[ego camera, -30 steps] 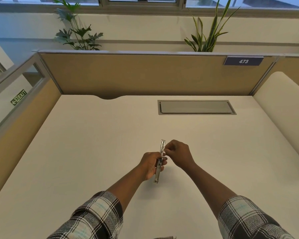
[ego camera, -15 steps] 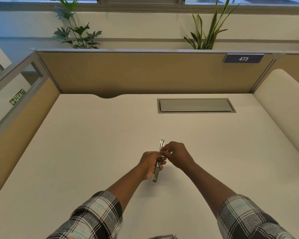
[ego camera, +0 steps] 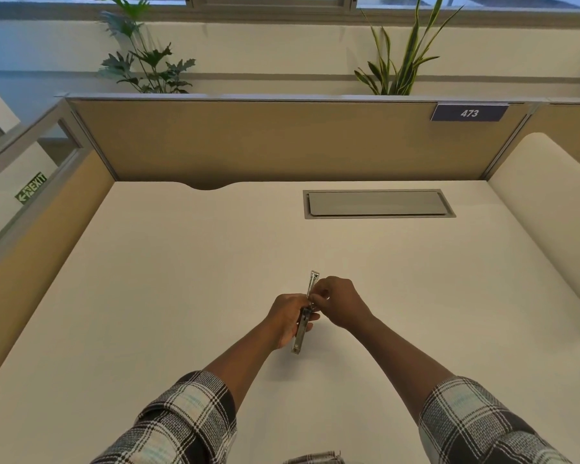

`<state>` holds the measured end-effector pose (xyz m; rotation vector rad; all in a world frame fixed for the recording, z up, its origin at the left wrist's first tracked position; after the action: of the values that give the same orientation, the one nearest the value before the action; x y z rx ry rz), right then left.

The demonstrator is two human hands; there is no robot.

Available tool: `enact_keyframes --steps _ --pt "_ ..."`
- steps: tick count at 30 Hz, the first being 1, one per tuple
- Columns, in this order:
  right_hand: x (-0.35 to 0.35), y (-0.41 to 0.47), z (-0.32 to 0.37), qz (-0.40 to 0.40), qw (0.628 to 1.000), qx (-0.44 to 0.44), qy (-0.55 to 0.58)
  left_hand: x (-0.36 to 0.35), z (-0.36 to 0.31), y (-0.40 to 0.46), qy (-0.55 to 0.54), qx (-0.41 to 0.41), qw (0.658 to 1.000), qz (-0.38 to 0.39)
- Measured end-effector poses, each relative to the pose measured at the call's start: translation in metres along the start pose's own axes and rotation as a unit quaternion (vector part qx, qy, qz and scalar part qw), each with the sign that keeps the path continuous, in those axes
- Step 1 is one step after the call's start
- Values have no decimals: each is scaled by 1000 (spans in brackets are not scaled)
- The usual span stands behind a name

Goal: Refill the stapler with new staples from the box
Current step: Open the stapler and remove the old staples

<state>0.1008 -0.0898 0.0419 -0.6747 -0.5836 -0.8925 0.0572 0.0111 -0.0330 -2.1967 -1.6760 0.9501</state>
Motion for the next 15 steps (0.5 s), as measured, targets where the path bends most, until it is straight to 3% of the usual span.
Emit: enact_keyframes --steps 6,15 --pt "2 -2 -15 -33 994 -56 91 3 1 -1 -22 19 1000 7" --pt "8 -11 -29 -64 970 -69 223 3 6 0 -46 29 998 5"
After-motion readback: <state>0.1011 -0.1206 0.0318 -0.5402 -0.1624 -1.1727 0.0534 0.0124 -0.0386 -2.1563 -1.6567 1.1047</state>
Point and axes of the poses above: each hand's wrist, its own y-axis towards the middle knuckle, its own x-axis out of the back of the hand, z = x × y, the point moved 10 cm from there along y, towards the middle knuckle, and after that the axes turned 15 degrees about z, right-handed, at the moved point
